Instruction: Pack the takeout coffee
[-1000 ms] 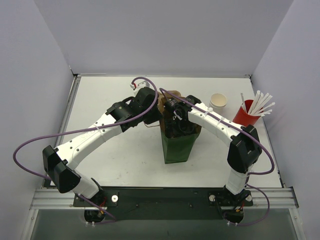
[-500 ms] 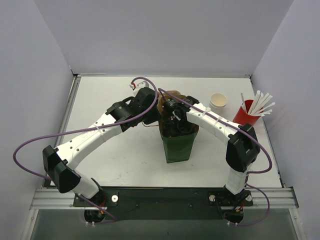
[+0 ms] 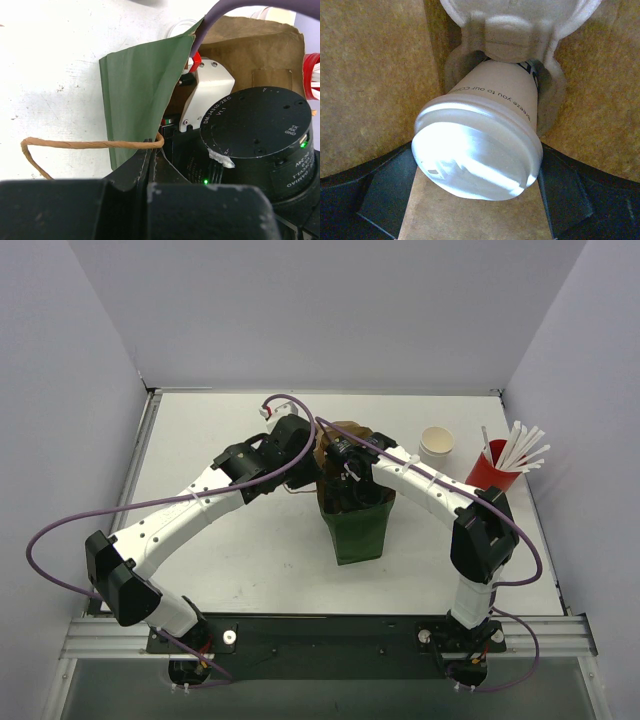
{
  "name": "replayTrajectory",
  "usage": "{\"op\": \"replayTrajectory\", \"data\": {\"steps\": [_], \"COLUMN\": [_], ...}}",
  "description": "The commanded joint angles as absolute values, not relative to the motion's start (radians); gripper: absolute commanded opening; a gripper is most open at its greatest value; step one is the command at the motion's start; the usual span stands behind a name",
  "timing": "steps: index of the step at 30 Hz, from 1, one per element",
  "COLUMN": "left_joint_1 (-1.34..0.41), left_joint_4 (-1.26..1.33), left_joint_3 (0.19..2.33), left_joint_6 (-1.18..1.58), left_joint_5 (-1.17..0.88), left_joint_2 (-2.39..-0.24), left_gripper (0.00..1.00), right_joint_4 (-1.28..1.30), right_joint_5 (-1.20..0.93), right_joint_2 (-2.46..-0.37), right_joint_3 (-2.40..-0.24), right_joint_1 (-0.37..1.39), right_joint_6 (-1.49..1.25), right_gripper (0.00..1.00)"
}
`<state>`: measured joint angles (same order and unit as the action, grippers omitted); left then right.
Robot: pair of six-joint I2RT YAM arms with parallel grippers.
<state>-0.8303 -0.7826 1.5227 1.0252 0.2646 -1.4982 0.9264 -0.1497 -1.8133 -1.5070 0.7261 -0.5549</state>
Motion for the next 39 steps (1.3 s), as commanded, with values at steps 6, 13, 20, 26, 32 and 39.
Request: {"op": "replayTrajectory", "data": {"steps": [6,13,20,26,32,39], "left_joint_1": [-0.841,-0.842,-0.841,-0.841,-0.841,-0.842], "left_joint_4": [-0.801,-0.818,-0.838,-0.844,-0.851,-0.859], "left_joint_3": [1.569,1.572,1.589,1.594,1.605,1.624], "left_joint_6": [1.002,0.999,0.988,0.988,0.980,0.976], "left_joint_5": [0.221,0.227,0.233,0.230,0.232,0.224], "left_joint_2": [-1.505,-1.508,-1.516,-1.523,-1.528,-1.537], "left_gripper": [0.00,0.00,0.00,0.00,0.00,0.00], "right_joint_4": [0.959,0.962,0.969,0.980,0.988,0.997], "right_joint_5": [-0.003,-0.003,-0.003,-0.003,-0.003,0.020], "right_joint_2": [-1.852,-1.841,-1.829,-1.819,-1.806,-1.804], "right_joint_3": [-1.474,-1.477,-1.489,-1.502,-1.508,-1.532], "right_joint_1": [0.716,0.715,0.715,0.715,0.715,0.716], "right_joint_6": [-0.543,-0.545,-0.548,-0.548,-0.554,-0.557], "right_gripper": [0.88,0.88,0.89,0.89,0.89,0.88]}}
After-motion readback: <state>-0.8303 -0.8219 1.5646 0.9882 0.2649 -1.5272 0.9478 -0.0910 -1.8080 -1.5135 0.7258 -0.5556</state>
